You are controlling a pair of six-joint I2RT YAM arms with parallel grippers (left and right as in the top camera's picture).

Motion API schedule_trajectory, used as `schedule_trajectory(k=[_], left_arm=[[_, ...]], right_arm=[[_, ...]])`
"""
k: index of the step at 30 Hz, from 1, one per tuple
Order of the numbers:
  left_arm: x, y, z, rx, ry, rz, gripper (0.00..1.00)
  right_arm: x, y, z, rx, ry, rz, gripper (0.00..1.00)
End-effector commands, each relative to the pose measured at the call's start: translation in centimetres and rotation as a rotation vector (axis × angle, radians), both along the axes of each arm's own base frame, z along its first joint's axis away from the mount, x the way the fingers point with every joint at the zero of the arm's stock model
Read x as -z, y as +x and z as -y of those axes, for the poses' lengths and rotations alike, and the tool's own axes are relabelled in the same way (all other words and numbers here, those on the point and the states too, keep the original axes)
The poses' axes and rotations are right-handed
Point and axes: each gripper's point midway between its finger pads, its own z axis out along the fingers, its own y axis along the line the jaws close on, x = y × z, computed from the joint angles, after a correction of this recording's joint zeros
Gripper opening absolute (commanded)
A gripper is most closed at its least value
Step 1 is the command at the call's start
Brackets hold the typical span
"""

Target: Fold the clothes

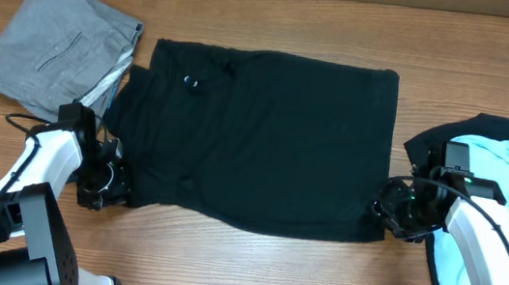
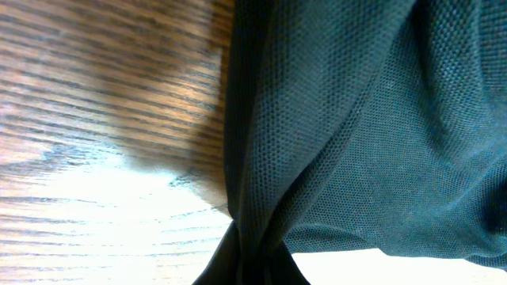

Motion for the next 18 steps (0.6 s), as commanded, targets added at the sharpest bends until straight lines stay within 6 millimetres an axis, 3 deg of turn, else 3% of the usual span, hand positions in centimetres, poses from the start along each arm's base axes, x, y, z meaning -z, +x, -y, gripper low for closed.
schedule_trajectory(k=[1, 8, 11, 13, 18], left_arm=[[0.0, -0.1, -0.3, -0.012, 0.007, 0.0, 0.04], [0.0, 0.1, -0.4, -0.012, 0.009, 0.005, 0.04], [0.0, 0.1, -0.4, -0.012, 0.009, 0.005, 0.04], [0.0, 0.1, -0.4, -0.012, 0.009, 0.005, 0.04], [0.0, 0.0, -0.4, -0.012, 0.009, 0.004, 0.04]], right_arm=[[1.9, -0.9, -0.5, 0.01, 0.026, -0.076, 0.49], [4.2, -1.1, -0.8, 0.011, 0.045, -0.152, 0.48], [4.5, -1.1, -0.7, 0.011, 0.045, -0.161, 0.2], [4.4, -1.4, -0.8, 0.01, 0.046, -0.171, 0.07], [4.1, -1.8, -0.3, 0.007, 0.021, -0.195, 0.04]])
